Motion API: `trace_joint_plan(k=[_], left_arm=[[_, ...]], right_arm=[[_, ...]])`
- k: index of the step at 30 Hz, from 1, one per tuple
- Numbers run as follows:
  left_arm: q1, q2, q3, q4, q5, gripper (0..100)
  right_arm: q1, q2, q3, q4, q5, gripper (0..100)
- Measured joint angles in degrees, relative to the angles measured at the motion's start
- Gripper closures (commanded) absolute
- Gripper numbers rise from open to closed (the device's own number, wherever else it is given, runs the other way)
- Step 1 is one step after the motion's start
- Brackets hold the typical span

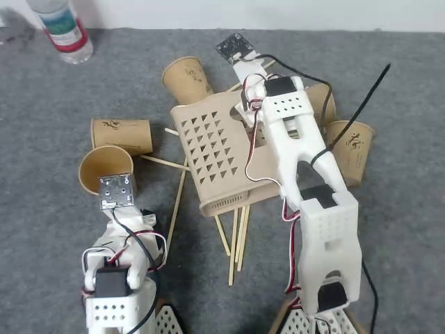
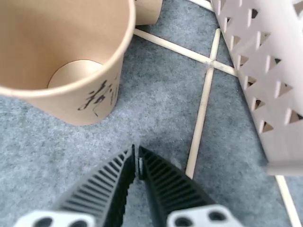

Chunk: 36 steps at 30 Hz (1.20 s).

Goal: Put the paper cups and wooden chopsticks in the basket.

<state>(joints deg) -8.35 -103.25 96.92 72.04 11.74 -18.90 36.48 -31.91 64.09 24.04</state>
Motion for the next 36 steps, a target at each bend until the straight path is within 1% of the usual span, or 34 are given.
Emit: trace_joint_plan(k=[3,8,17,21,26,34,36], left_arm=[[0.1,0.0,0.0,0.0,0.0,99],[0.0,0.0,0.0,0.0,0.0,99],[0.1,0.0,0.0,0.0,0.0,99],[0.0,0.0,0.0,0.0,0.0,99],[0.0,0.0,0.0,0.0,0.0,99],[0.0,0.0,0.0,0.0,0.0,99],[0.0,0.0,0.0,0.0,0.0,99]], right_arm=[[1.1,0.0,-0.4,0.4,0.2,99.5],[3.2,-2.5,-0.6,4.1,0.4,99.1],[3.2,-21.0,-0.6,14.2,0.4,99.1],[1.3,-30.2,-0.6,20.0,0.3,99.1],[1.4,-43.1,-0.6,25.6,-5.7,99.1],[1.2,-62.1,-0.7,35.7,-11.5,99.1],[1.1,-66.1,-0.7,36.6,-12.7,99.1]])
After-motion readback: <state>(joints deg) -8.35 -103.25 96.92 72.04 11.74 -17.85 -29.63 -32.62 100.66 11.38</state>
